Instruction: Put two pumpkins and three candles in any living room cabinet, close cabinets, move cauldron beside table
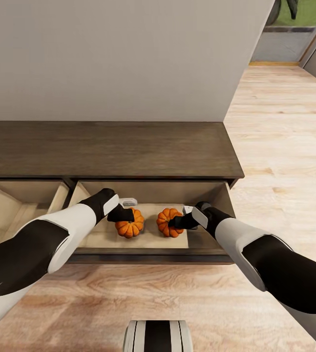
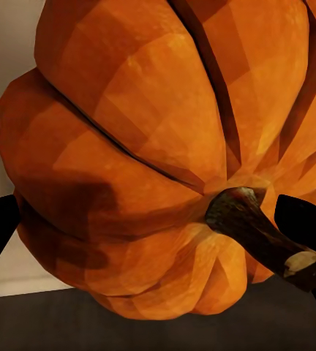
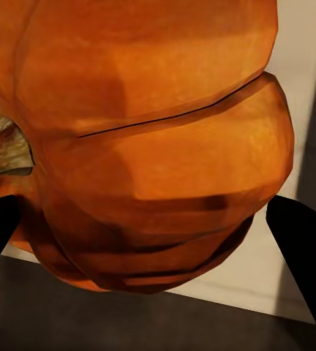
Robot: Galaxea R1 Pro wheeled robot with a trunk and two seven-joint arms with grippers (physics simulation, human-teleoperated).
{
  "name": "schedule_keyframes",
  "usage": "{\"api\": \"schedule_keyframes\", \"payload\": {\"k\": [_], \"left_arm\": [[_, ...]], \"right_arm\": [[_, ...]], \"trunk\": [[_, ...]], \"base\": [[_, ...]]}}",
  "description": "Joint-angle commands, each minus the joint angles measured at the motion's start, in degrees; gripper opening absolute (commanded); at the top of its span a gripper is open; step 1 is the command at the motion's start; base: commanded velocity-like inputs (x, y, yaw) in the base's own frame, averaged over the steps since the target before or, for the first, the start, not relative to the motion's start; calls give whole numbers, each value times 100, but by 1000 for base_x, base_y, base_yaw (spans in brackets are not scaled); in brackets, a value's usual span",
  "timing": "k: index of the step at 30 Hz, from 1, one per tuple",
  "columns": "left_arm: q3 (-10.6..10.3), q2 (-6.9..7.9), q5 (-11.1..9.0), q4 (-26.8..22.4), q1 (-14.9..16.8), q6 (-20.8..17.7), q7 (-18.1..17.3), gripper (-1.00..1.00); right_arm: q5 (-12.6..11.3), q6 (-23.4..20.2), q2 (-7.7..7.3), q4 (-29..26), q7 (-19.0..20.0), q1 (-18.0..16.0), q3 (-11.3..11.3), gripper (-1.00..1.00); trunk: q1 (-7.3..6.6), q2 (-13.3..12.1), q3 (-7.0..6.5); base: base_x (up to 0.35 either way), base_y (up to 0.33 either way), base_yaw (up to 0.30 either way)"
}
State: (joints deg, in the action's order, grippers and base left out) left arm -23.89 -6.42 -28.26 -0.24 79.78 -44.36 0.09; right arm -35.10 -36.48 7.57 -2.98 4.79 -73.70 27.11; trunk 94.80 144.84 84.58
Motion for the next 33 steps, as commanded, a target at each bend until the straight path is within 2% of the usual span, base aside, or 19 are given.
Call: {"api": "schedule_keyframes", "payload": {"k": [1, 3, 4, 19, 20, 33], "left_arm": [[-50, 0, -48, -3, 3, -20, -4, -100], [-51, 0, -48, -3, 3, -20, -4, -100], [-53, 0, -48, -3, 3, -20, -5, -100], [-51, 0, -48, -3, 3, -12, -17, -100], [-51, 0, -48, -3, 3, -12, -17, 100], [-48, 0, -48, 1, 2, -11, -2, 100]], "right_arm": [[-6, -17, -1, -1, 31, -4, 43, -100], [-6, -17, -1, -1, 31, -4, 43, -100], [-6, -17, -1, -1, 31, -4, 43, 100], [-6, -17, -1, -1, 32, -4, 40, 100], [-6, -17, -1, -1, 31, -4, 40, 100], [-6, -17, -1, -1, 35, -4, 40, 100]], "trunk": [[-1, 2, 4], [-1, 2, 4], [-1, 2, 4], [-1, 2, 4], [-1, 2, 4], [-1, 2, 4]], "base": [[0, 0, 0], [0, 0, 0], [0, 0, 0], [0, 0, 0], [0, 0, 0], [0, 0, 0]]}}
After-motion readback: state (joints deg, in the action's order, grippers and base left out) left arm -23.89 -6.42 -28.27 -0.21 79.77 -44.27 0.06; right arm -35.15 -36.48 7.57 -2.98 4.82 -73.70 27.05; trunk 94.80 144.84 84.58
